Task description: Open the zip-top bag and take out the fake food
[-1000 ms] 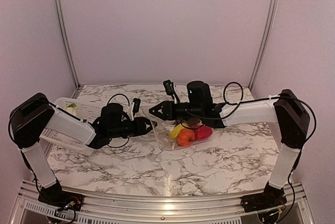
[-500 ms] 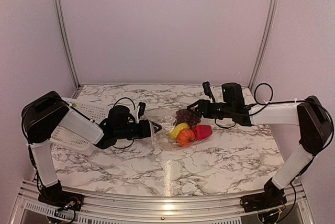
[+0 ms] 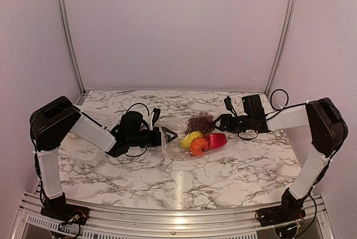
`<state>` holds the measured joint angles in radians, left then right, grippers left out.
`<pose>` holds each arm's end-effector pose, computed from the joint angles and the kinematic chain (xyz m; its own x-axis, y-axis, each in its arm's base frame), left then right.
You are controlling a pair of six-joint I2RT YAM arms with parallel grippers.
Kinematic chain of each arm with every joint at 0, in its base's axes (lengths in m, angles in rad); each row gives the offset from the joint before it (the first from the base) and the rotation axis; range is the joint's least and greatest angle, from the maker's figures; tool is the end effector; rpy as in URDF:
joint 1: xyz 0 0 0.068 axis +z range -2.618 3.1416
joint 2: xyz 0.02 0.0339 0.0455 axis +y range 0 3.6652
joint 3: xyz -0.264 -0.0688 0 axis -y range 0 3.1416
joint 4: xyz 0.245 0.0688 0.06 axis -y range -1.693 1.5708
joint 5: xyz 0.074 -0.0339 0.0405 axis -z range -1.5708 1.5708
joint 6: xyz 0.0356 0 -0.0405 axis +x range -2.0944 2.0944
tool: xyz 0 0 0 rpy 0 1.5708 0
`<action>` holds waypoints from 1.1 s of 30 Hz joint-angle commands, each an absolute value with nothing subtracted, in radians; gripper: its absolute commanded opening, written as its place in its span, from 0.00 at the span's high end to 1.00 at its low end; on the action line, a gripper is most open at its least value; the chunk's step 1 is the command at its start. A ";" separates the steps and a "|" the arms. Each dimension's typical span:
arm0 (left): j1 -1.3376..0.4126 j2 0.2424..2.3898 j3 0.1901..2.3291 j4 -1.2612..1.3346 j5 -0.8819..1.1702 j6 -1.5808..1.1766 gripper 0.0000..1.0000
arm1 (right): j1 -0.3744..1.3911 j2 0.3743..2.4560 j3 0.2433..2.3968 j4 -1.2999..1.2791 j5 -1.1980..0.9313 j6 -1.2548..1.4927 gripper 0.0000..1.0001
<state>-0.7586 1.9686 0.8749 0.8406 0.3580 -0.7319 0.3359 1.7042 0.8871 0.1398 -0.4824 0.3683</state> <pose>0.2759 -0.2787 0.1399 -0.7303 -0.1702 -0.6616 0.5410 0.4472 -0.7123 0.3238 0.1306 0.1714 -0.7800 0.0655 -0.6223 -0.3778 0.7435 0.5518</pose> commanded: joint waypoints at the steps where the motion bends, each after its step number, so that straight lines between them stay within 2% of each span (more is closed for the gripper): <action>1: -0.766 2.003 0.917 0.835 0.383 -0.698 0.43 | 0.330 1.734 0.873 0.147 -0.582 0.349 0.45; 4: -0.774 2.015 0.934 0.823 0.394 -0.681 0.42 | 0.330 1.734 0.845 0.200 -0.637 0.362 0.54; 10: -0.797 2.049 0.971 0.773 0.409 -0.633 0.42 | 0.336 1.721 0.812 0.242 -0.691 0.381 0.80; 17: -0.814 2.079 0.985 0.730 0.400 -0.594 0.46 | 0.363 1.718 0.791 0.259 -0.710 0.384 1.00; 26: -0.828 2.134 1.045 0.650 0.365 -0.540 0.38 | 0.366 1.709 0.766 0.268 -0.704 0.384 1.00; 31: -0.831 2.169 1.076 0.664 0.390 -0.554 0.42 | 0.365 1.712 0.767 0.269 -0.697 0.388 1.00; 33: -0.829 2.168 1.073 0.672 0.401 -0.561 0.47 | 0.364 1.707 0.768 0.267 -0.690 0.387 1.00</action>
<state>-0.8204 2.1361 1.0519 0.6971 0.3767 -0.5682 0.3504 1.7218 0.7807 0.2840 -0.6895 0.3866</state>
